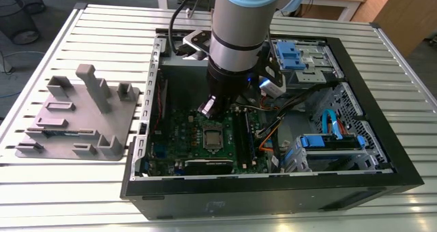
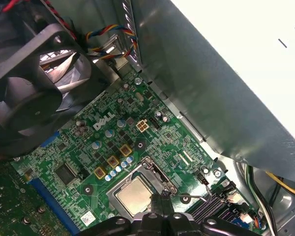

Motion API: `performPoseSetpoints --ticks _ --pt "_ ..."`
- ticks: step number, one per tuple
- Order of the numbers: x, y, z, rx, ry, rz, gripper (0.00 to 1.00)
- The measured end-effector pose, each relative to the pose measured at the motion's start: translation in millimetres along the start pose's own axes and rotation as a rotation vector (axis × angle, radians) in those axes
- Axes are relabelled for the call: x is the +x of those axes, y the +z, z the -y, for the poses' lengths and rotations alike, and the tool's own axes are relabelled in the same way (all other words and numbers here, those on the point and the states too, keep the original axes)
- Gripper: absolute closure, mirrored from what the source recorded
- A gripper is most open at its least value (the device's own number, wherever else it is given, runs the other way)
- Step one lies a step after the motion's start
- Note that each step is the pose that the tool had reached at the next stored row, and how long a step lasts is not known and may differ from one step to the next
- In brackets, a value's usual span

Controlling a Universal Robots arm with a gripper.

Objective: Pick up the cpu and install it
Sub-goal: 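Install the first cpu locking lever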

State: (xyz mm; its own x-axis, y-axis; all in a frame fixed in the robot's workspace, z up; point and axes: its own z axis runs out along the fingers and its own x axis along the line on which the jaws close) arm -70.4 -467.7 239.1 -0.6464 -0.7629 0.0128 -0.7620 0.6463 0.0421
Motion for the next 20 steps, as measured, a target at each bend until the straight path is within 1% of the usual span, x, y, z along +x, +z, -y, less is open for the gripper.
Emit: performPoseSetpoints --ticks 6,8,12,14,19,20 --pt "0.0 -0.1 0.0 0.0000 0.000 0.0001 0.89" --pt "0.2 -2.3 0.0 0.0000 0.000 0.0000 0.89" --pt "0.2 -11.2 -0.5 -0.0012 0.000 0.0014 0.89" --pt "0.2 -14.2 -0.6 -0.0019 0.000 0.0023 0.89" --pt "-1.0 -14.3 -1.4 -0.0025 0.007 0.0031 0.89" --pt "-3.5 -14.4 -0.7 -0.0026 0.017 0.0035 0.89"
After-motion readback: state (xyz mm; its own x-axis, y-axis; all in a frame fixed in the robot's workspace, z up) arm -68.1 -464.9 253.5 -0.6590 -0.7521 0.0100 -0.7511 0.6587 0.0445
